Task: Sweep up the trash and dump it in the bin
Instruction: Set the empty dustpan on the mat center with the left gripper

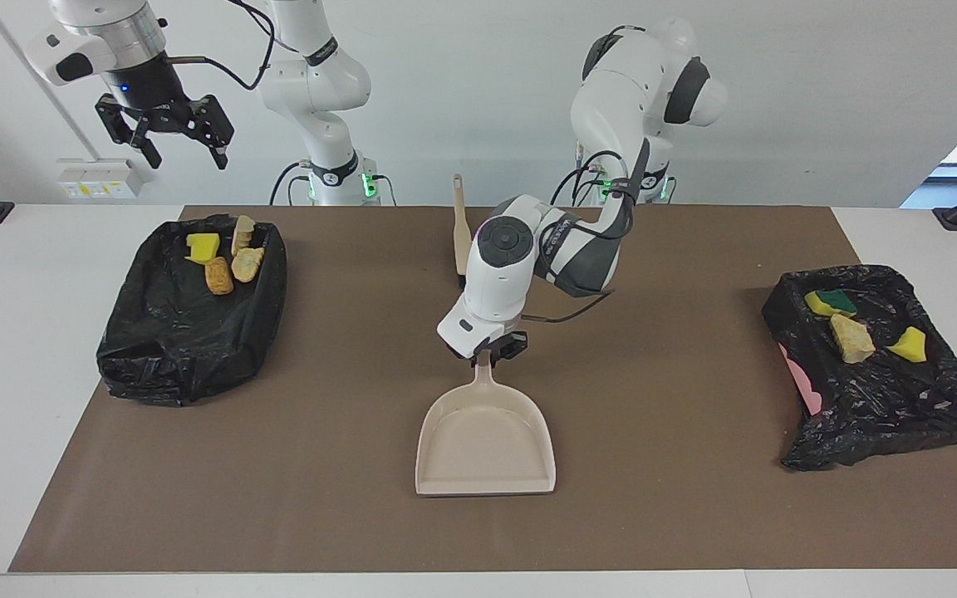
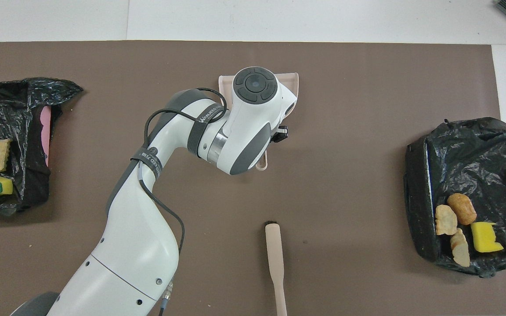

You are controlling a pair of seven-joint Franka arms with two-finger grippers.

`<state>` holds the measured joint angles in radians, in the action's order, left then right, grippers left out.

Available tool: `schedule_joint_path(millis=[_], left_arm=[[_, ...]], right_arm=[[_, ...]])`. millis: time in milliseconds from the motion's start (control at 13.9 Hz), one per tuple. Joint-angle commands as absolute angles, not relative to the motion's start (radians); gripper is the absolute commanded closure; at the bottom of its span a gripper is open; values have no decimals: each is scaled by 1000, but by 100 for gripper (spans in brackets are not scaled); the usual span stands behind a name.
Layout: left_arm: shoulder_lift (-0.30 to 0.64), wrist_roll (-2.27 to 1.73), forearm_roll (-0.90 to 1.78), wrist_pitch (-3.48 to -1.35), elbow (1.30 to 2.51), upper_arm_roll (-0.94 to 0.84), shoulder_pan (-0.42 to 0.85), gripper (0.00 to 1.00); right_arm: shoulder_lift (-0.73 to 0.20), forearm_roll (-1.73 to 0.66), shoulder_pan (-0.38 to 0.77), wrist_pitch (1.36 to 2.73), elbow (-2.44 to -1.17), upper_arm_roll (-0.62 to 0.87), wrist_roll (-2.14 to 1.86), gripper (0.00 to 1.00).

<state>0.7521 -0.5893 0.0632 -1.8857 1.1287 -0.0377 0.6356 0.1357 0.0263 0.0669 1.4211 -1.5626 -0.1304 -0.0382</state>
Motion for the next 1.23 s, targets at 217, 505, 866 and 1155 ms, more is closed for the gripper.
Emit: schedule_joint_path(millis=[217,505,866,1155], left_arm=[[712,-649,43,-1878,1180,-20,644,98],[692,-641,43,-1885,1180,-18,615,50],[491,-615,41,-1893,1311,-17,534,0],[239,-346,40,-1878,1513,-6,373,0]], right_arm=[[144,43,71,1417,-1565,-138,-17,0],[143,51,64,1427,-1566,-126,-46,0],[144,48,61,1416,-1566,-100,-43,0],[144,40,41,1417,-1566,-100,-48,0]])
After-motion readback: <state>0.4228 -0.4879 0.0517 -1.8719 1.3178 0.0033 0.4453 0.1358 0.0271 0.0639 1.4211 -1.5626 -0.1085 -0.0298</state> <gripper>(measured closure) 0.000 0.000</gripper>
